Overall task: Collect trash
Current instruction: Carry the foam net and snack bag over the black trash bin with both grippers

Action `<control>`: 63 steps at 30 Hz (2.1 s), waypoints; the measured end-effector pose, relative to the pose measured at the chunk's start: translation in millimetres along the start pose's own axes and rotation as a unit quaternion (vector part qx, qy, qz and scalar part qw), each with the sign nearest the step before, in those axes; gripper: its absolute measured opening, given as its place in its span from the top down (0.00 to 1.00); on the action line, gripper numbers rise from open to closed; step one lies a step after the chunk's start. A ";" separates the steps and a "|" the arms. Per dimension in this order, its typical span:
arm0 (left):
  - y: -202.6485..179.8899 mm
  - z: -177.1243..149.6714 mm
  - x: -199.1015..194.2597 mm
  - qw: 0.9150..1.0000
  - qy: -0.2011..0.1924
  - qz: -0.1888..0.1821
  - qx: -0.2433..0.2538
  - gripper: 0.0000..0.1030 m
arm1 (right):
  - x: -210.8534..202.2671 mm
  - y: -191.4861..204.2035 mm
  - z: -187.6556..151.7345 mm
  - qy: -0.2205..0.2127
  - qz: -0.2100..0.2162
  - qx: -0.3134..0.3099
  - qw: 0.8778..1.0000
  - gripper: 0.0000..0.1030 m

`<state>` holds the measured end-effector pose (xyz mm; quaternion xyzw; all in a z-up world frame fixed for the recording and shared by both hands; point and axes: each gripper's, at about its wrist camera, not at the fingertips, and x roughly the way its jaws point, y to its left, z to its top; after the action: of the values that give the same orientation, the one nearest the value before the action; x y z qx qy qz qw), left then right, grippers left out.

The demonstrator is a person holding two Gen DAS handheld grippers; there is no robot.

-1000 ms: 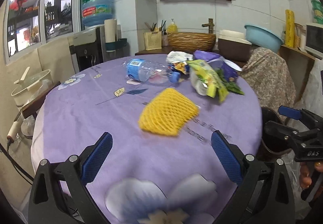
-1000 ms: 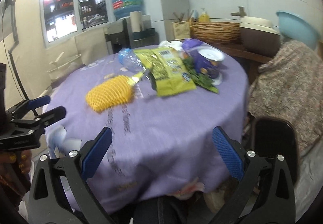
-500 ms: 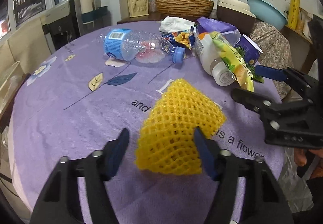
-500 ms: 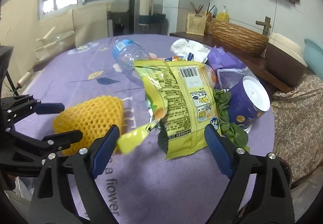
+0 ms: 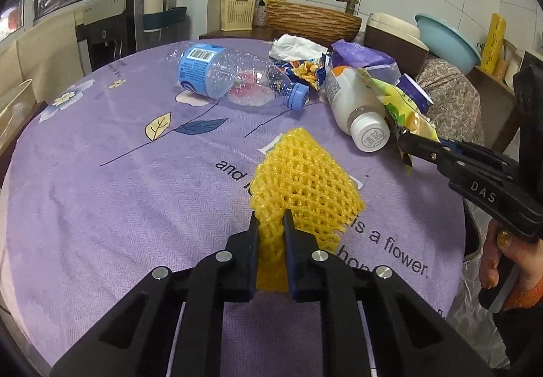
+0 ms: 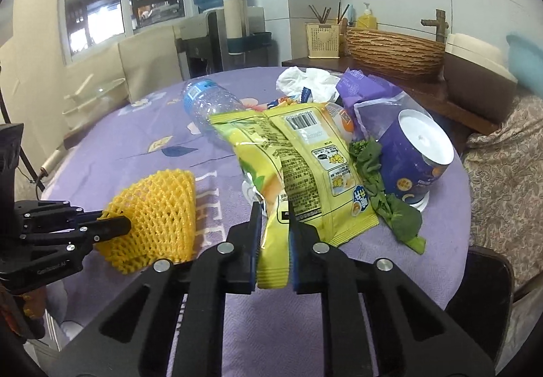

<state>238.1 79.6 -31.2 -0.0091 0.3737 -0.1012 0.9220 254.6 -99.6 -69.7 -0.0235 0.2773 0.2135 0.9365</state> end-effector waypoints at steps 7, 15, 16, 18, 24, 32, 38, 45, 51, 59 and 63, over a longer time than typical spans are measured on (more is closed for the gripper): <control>3.3 -4.6 -33.5 0.999 -0.045 -0.003 -0.025 0.88 | -34.7 15.5 -3.5 -0.037 0.029 -0.005 0.999 0.87; -7.1 -10.6 -70.0 0.996 -0.084 0.000 -0.033 0.89 | -71.8 34.9 -7.1 -0.068 0.065 -0.016 0.995 0.87; -7.5 -11.0 -73.7 0.996 -0.088 -0.001 -0.035 0.89 | -78.1 37.1 -6.1 -0.073 0.071 -0.016 0.995 0.87; -9.4 -11.1 -81.9 0.995 -0.097 -0.001 -0.038 0.89 | -89.1 40.0 -5.5 -0.082 0.080 -0.019 0.993 0.87; -23.7 -6.8 -100.4 0.992 -0.120 -0.006 -0.025 0.89 | -121.9 39.6 -6.4 -0.104 0.091 -0.021 0.990 0.87; -47.3 -0.3 -109.4 0.990 -0.139 -0.026 -0.005 0.89 | -148.5 18.0 -4.8 -0.126 0.072 -0.009 0.989 0.87; -59.3 5.9 -109.2 0.989 -0.146 -0.033 0.004 0.89 | -153.4 1.9 2.0 -0.131 0.065 0.003 0.989 0.87; -79.9 15.8 -105.5 0.987 -0.146 -0.053 0.026 0.89 | -167.3 -21.9 4.9 -0.148 0.034 0.019 0.988 0.87; -121.9 23.7 -85.5 0.984 -0.134 -0.097 0.060 0.89 | -187.9 -70.9 -8.8 -0.153 -0.025 0.050 0.987 0.87; -192.9 27.0 -36.4 0.976 -0.099 -0.167 0.095 0.89 | -201.8 -164.1 -47.1 -0.126 -0.128 0.113 0.977 0.87; -239.7 20.5 -5.4 0.970 -0.070 -0.195 0.124 0.89 | -190.3 -207.9 -77.6 -0.088 -0.161 0.150 0.972 0.87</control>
<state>205.4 -155.3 9.6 0.0253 0.2837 -0.3236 0.9023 157.2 -374.5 -50.0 0.0915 0.2148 0.0171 0.9722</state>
